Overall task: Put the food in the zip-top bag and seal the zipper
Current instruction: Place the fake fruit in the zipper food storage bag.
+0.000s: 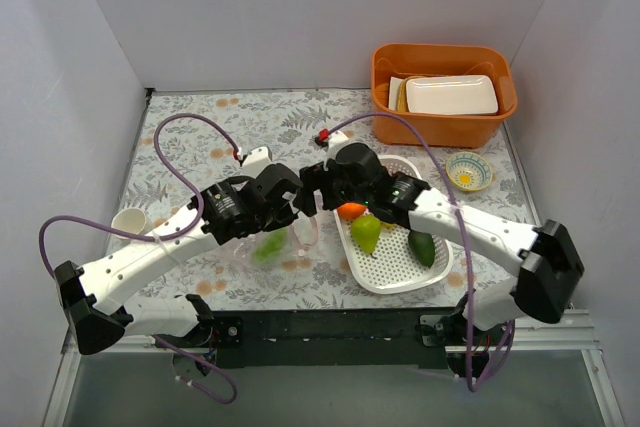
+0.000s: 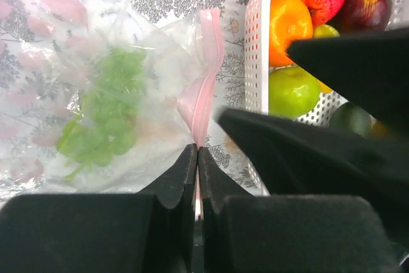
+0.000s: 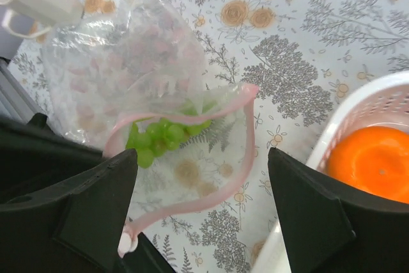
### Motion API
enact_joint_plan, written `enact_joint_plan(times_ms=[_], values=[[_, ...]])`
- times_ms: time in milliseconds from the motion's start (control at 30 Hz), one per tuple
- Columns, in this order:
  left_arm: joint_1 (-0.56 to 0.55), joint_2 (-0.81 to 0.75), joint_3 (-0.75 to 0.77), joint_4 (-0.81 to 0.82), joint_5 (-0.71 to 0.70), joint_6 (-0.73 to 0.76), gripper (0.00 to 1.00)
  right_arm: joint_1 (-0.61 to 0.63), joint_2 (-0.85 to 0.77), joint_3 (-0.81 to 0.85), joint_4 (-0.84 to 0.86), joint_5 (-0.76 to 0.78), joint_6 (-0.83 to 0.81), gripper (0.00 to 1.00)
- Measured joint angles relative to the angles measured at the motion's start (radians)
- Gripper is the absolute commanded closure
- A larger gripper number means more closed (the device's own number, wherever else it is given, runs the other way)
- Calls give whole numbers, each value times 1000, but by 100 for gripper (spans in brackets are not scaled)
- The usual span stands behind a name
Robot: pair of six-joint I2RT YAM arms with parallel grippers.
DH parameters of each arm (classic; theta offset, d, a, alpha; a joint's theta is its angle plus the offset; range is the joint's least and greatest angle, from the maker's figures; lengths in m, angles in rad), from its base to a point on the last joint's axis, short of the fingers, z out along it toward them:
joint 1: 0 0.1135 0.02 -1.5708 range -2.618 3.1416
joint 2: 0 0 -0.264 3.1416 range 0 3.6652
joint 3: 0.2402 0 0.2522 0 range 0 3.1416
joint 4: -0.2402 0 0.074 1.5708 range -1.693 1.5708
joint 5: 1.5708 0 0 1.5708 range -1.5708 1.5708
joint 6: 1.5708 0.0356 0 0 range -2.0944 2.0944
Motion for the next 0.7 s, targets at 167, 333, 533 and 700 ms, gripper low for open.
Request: enact_joint_plan(times_ms=[167,333,533,700], values=[[0,3,18,-5,-23,-3,100,0,-195,-79,-25,79,21,16],[0,1,29,-22,-52,-8,100,-4,-214,-148,-29,71,76,18],[0,-19,55,-39,-80,-13,100,-5,-142,-204,-39,51,139,18],[0,-50,62,-45,-91,-14,100,-5,-68,-188,-39,34,185,18]])
